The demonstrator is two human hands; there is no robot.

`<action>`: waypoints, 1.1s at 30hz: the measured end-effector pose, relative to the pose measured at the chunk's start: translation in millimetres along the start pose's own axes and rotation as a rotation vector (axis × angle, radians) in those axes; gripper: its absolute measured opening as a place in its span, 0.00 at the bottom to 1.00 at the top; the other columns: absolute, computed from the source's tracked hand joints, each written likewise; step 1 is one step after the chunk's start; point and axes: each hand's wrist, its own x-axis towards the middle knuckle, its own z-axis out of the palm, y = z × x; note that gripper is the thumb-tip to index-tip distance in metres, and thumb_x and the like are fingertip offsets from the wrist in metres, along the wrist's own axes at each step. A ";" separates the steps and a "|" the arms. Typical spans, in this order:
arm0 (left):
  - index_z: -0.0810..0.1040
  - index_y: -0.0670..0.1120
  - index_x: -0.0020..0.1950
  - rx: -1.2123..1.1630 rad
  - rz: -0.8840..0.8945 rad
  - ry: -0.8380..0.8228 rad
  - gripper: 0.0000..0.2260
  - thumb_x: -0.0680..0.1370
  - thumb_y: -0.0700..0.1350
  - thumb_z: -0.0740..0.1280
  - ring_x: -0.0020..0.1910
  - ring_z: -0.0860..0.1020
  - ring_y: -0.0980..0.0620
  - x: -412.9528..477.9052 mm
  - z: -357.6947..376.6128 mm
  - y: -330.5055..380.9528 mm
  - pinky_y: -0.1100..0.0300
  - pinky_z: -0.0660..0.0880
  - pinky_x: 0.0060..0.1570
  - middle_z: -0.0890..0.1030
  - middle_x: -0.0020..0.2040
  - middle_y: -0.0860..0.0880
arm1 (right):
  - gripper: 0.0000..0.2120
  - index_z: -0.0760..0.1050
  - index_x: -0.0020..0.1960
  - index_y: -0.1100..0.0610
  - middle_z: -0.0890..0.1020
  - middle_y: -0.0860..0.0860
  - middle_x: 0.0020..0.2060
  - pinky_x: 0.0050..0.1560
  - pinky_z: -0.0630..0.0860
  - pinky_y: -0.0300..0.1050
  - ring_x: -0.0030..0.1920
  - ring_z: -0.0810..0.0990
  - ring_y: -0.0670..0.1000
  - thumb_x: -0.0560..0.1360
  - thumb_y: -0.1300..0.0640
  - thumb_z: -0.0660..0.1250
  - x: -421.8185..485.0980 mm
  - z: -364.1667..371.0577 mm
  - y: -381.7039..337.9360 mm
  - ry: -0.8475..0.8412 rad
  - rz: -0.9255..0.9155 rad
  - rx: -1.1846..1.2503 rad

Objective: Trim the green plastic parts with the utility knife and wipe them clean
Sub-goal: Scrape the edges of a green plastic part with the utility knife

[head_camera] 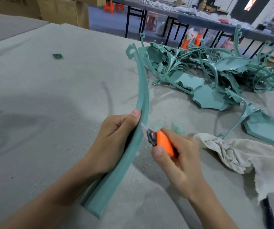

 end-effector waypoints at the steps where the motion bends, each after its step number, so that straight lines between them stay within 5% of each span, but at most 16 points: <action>1: 0.66 0.50 0.25 0.005 0.009 0.011 0.22 0.81 0.49 0.57 0.21 0.63 0.60 0.1 -0.5 -0.3 0.69 0.63 0.25 0.66 0.22 0.56 | 0.28 0.63 0.34 0.54 0.62 0.49 0.25 0.29 0.57 0.38 0.26 0.61 0.43 0.79 0.32 0.56 0.3 1.4 -0.1 0.002 0.004 -0.004; 6: 0.67 0.52 0.26 0.000 0.010 -0.046 0.22 0.81 0.50 0.57 0.20 0.65 0.63 -3.2 5.8 -0.9 0.72 0.62 0.24 0.68 0.21 0.57 | 0.32 0.65 0.34 0.58 0.63 0.52 0.24 0.26 0.58 0.44 0.24 0.62 0.49 0.78 0.30 0.55 5.0 -3.2 3.9 0.062 0.079 0.003; 13: 0.64 0.52 0.26 0.062 0.039 0.053 0.22 0.81 0.50 0.57 0.21 0.61 0.62 0.0 1.7 -1.3 0.71 0.60 0.24 0.64 0.22 0.58 | 0.27 0.62 0.34 0.53 0.61 0.49 0.25 0.29 0.57 0.37 0.26 0.60 0.43 0.78 0.32 0.56 3.4 1.3 -0.3 0.014 0.021 0.023; 25: 0.70 0.55 0.25 0.031 0.041 -0.171 0.24 0.82 0.49 0.55 0.19 0.65 0.64 -5.6 6.4 2.9 0.75 0.62 0.24 0.68 0.20 0.59 | 0.32 0.63 0.33 0.58 0.64 0.54 0.25 0.28 0.59 0.44 0.26 0.62 0.50 0.78 0.31 0.56 8.1 -9.1 9.9 0.126 0.119 -0.017; 33: 0.68 0.53 0.24 0.045 0.025 -0.163 0.24 0.82 0.49 0.56 0.20 0.64 0.63 -4.8 1.2 1.2 0.72 0.61 0.24 0.68 0.20 0.58 | 0.28 0.61 0.33 0.53 0.62 0.51 0.24 0.28 0.57 0.40 0.26 0.60 0.44 0.78 0.31 0.56 6.7 -5.9 9.2 0.118 0.079 -0.010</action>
